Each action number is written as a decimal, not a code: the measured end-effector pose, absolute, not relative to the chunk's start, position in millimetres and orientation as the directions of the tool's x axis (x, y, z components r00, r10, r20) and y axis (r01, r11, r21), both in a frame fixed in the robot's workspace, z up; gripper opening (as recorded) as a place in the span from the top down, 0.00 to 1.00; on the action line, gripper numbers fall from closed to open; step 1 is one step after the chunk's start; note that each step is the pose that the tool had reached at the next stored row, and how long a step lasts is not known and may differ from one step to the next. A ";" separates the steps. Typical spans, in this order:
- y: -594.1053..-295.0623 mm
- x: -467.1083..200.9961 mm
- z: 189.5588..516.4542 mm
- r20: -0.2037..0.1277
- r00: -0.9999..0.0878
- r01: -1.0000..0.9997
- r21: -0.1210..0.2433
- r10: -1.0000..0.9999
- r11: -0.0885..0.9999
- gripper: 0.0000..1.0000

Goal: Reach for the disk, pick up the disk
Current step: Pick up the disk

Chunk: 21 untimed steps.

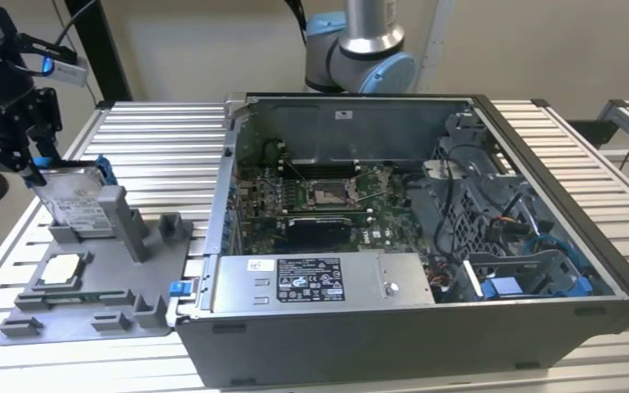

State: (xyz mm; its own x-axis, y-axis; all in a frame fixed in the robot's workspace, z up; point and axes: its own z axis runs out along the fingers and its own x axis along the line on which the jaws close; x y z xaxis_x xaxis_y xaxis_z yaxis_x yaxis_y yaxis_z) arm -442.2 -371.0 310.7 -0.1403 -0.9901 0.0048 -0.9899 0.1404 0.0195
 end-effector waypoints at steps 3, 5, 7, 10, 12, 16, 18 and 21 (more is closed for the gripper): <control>-371.0 -442.2 305.2 0.005 -0.135 -0.991 0.019 -0.991 0.135 0.00; -371.0 -442.2 301.7 0.005 -0.133 -0.991 0.019 -0.991 0.133 0.00; -371.0 -442.2 297.9 0.005 -0.131 -0.991 0.019 -0.991 0.131 0.00; -370.9 -442.2 292.5 0.005 -0.129 -0.991 0.019 -0.992 0.129 0.00; -370.8 -442.2 288.9 0.005 -0.127 -0.992 0.019 -0.992 0.127 0.00; -370.8 -442.2 281.5 0.005 -0.124 -0.992 0.019 -0.992 0.124 0.00; -370.7 -442.2 277.9 0.005 -0.122 -0.992 0.019 -0.992 0.122 0.00; -370.7 -442.2 272.4 0.005 -0.120 -0.993 0.019 -0.993 0.120 0.00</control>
